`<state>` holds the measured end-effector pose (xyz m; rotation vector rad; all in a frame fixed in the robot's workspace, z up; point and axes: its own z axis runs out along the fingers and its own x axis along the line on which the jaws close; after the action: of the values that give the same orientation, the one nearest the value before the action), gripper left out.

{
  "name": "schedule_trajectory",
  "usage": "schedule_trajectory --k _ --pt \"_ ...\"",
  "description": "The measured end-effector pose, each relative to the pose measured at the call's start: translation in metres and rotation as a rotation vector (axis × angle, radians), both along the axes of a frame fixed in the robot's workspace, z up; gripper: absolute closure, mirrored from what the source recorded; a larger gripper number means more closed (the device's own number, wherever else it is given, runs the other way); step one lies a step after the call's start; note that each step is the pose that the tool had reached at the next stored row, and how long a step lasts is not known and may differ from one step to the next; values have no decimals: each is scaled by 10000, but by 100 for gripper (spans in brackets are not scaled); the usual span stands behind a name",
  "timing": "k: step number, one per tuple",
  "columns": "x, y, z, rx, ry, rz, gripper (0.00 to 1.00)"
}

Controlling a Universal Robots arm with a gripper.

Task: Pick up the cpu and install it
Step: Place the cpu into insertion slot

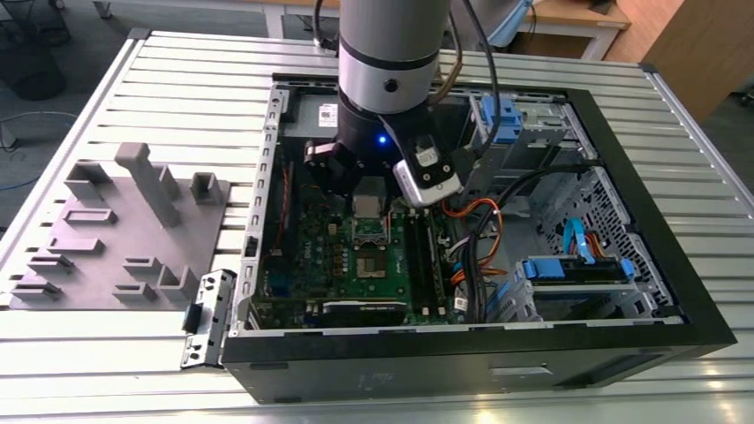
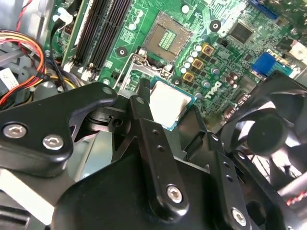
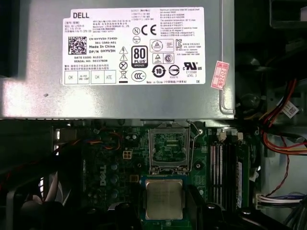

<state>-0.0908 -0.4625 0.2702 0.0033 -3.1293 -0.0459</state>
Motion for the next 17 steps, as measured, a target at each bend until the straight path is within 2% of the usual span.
schedule_trajectory --k 8,14,17 --pt "-1 -14 -146 -10 -1 -2 53" --pt "-1 -42 -255 -11 0 -2 53" --pt "-1 -44 -287 -10 0 -2 53"
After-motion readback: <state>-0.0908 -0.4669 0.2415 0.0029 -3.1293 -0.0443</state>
